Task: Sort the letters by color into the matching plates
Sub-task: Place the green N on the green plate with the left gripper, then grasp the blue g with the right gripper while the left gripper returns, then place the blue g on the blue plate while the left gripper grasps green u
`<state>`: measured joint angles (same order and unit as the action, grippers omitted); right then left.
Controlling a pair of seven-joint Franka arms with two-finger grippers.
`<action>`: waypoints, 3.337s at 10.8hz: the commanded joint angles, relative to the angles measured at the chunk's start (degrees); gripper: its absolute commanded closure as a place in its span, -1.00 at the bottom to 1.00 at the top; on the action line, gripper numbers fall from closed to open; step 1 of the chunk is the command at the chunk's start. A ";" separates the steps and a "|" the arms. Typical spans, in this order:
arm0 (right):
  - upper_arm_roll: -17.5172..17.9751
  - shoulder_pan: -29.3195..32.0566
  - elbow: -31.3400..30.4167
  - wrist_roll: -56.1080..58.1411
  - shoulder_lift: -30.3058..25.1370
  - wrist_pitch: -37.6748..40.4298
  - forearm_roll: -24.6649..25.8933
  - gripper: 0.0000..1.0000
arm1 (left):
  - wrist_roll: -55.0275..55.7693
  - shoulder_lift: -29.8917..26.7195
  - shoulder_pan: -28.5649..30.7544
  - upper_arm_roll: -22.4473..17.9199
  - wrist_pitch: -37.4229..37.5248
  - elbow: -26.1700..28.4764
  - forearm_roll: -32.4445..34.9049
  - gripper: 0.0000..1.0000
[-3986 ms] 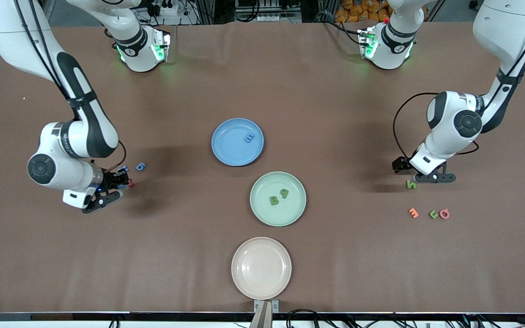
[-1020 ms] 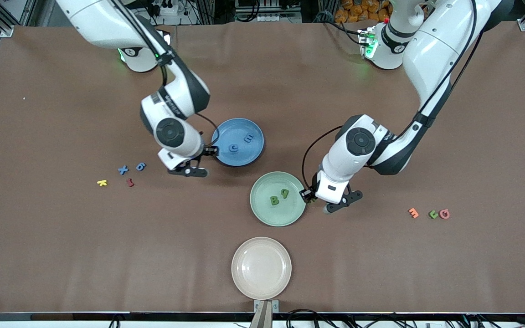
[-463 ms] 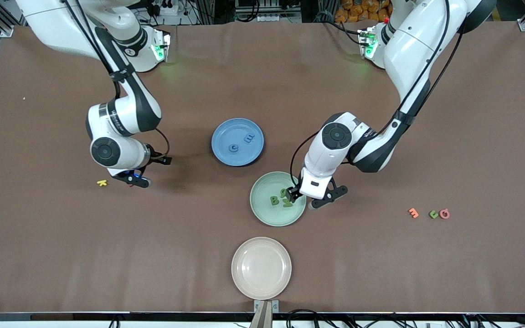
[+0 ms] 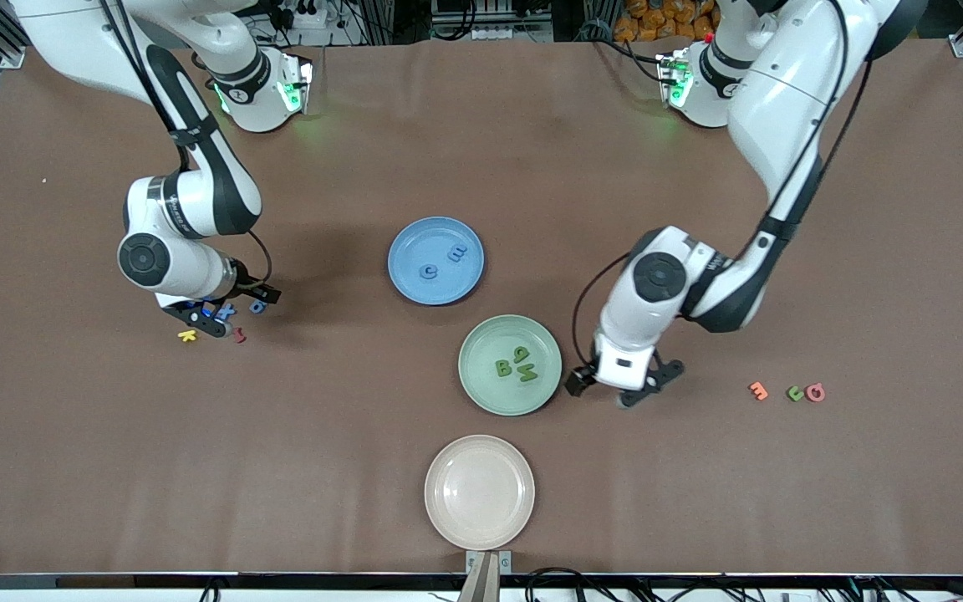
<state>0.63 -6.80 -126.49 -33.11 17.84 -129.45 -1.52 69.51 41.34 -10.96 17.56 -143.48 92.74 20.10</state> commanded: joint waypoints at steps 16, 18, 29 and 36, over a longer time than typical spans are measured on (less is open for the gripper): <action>-2.21 0.12 -7.90 1.73 1.67 -19.87 -4.72 -0.11 | -17.64 -0.30 29.85 1.69 8.57 4.55 0.81 -1.00; -2.21 0.04 -7.72 1.73 2.46 -20.75 -4.81 -0.11 | -19.58 0.22 30.20 1.43 8.48 4.29 1.08 -1.00; -1.95 -3.56 -4.39 6.92 2.64 -15.25 -10.06 1.00 | -24.24 4.01 31.79 0.99 5.40 2.44 1.34 -1.00; 7.53 -8.30 -0.43 -7.39 0.97 -10.38 -11.66 1.00 | -26.00 4.36 32.05 0.11 5.05 1.48 1.17 -1.00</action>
<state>5.45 -13.87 -127.59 -35.71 19.92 -140.66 -12.33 44.43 44.73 20.87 17.60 -138.14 95.29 20.12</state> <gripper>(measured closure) 0.740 0.000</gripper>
